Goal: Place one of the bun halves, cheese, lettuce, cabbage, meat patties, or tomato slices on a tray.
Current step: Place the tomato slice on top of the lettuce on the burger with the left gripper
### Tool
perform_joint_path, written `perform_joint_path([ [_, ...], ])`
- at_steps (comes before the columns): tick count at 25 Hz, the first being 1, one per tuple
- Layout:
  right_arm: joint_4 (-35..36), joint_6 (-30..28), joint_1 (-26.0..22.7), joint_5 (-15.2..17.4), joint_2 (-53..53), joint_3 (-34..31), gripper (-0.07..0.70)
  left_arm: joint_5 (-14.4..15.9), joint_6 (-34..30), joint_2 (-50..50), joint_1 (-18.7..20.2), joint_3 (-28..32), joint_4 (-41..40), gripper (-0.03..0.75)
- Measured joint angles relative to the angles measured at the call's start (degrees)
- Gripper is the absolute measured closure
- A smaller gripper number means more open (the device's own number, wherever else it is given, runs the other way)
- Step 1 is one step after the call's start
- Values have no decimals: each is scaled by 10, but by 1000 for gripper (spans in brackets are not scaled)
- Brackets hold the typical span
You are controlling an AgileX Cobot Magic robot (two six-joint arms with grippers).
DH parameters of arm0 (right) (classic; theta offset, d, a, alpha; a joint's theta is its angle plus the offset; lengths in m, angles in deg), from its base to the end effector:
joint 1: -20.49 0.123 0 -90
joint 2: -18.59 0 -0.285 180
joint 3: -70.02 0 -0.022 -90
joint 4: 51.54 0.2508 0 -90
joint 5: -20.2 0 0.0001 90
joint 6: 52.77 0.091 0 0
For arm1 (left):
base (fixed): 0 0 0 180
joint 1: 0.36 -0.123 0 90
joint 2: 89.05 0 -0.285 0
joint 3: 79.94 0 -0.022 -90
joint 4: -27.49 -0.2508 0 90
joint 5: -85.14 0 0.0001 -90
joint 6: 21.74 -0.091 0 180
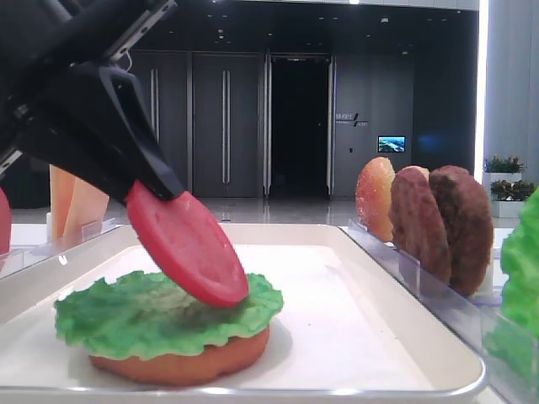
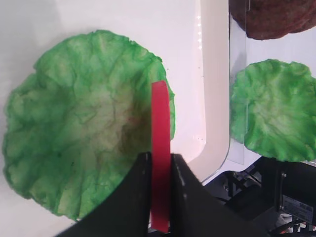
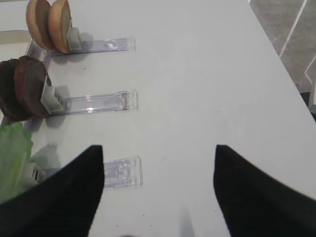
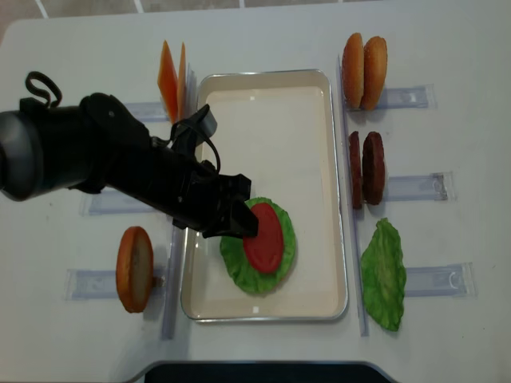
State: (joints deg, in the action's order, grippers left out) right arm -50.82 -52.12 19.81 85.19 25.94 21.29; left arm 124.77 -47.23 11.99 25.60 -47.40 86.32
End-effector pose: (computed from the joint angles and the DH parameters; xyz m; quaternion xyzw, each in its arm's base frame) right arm -0.0089 0.0011 0.2706 0.0096 0.8706 0.0061 0.4919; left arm 0.2312 -0.1679 0.1757 0.0540 0.9392 -0.3353 0.0502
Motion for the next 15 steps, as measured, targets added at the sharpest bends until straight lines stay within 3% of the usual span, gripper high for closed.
perform_joint_path([
  [15, 0, 0, 0, 0, 0, 0, 150, -1, -2, 0, 0, 0, 0, 658],
])
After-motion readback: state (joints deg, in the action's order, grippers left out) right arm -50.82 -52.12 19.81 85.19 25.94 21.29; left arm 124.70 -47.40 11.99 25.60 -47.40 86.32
